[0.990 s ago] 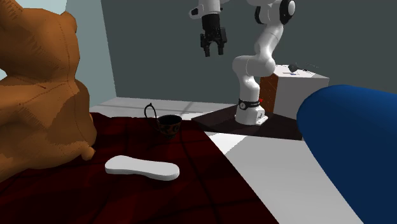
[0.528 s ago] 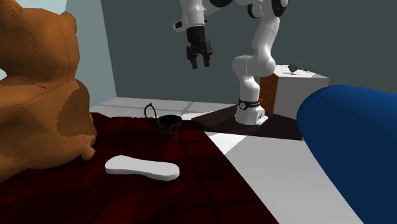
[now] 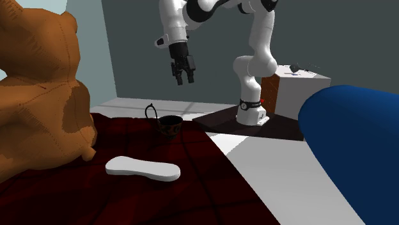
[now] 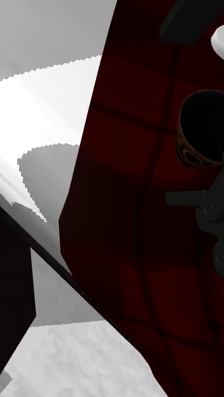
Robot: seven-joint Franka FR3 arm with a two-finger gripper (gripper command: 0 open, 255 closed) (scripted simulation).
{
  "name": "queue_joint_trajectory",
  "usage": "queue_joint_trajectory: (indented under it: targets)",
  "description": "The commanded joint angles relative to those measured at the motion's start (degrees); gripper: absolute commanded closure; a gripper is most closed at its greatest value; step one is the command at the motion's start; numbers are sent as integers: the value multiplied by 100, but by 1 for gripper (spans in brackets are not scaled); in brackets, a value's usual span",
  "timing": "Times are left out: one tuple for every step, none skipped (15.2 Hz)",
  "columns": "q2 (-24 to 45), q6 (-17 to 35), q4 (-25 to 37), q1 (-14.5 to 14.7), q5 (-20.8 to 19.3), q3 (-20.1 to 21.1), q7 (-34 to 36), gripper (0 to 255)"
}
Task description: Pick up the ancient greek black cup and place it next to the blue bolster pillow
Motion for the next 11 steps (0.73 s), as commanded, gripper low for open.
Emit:
queue_joint_trajectory:
  targets:
    - [494,177,278,37,209,-62,-191,0]
    - [728,246,418,47,318,-84,-288,0]
    - [963,306,565,52,429,-101,-385,0]
    - [1198,356,721,53,543,-115,-481,0]
    - [1433,398,884,50,658,-123,-576,0]
    - [1669,430,1056,43,774,-126,-667,0]
    - [1905,454,1235,29,888,-123,-755,0]
    - [2140,471,1423,12,1000,-116,-838,0]
    - [2376,479,1618,-10,1109,-103,-916,0]
    - [2460,481,1690,-22,1146,-94,-942,0]
    - [2488,548,1651,-14,1167,-79,-954,0]
